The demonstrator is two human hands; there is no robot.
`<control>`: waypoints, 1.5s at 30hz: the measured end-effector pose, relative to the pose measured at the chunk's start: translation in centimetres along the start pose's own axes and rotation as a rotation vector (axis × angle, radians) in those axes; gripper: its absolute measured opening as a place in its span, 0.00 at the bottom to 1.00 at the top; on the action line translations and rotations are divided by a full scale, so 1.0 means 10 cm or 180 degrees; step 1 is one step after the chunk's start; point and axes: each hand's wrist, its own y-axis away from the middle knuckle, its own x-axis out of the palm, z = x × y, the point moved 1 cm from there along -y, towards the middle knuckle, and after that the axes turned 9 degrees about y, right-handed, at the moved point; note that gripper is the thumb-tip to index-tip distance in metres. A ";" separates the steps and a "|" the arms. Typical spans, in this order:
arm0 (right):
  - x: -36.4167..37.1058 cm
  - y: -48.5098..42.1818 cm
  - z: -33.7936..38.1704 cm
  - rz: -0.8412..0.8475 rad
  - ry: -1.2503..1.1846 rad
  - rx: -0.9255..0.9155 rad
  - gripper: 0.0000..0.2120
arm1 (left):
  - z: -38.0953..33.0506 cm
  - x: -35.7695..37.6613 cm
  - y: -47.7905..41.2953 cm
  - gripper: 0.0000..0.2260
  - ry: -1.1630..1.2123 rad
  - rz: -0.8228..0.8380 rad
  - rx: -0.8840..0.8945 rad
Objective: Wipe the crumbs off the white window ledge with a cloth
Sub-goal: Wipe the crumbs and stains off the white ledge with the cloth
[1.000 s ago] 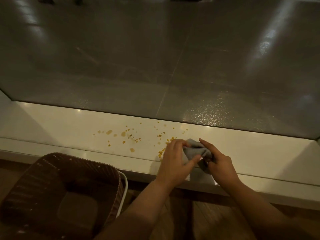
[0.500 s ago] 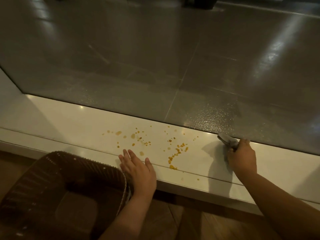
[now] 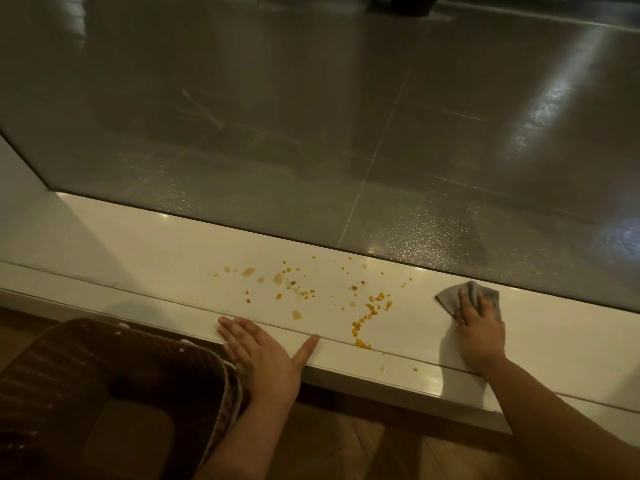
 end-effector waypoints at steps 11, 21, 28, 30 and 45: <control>0.20 0.19 0.40 -0.0340 -0.1005 -0.0344 0.29 | -0.12 -0.10 -0.05 0.67 -0.0474 0.0598 -0.0472; 0.14 0.58 0.75 -0.0073 -0.1860 -0.0394 0.29 | -0.19 -0.15 -0.02 0.66 -0.0534 0.0593 -0.0543; -0.20 0.41 0.57 0.0071 -0.2400 -0.0143 0.24 | -0.18 -0.12 -0.06 0.67 -0.0575 0.0606 -0.0557; -0.30 0.27 0.48 -0.0216 -0.2194 -0.0029 0.24 | -0.17 -0.11 -0.06 0.66 -0.0588 0.0575 -0.0534; 0.06 -0.03 1.07 -0.0311 -0.1842 -0.0328 0.21 | -0.12 -0.02 -0.11 0.68 -0.0499 0.0493 -0.0535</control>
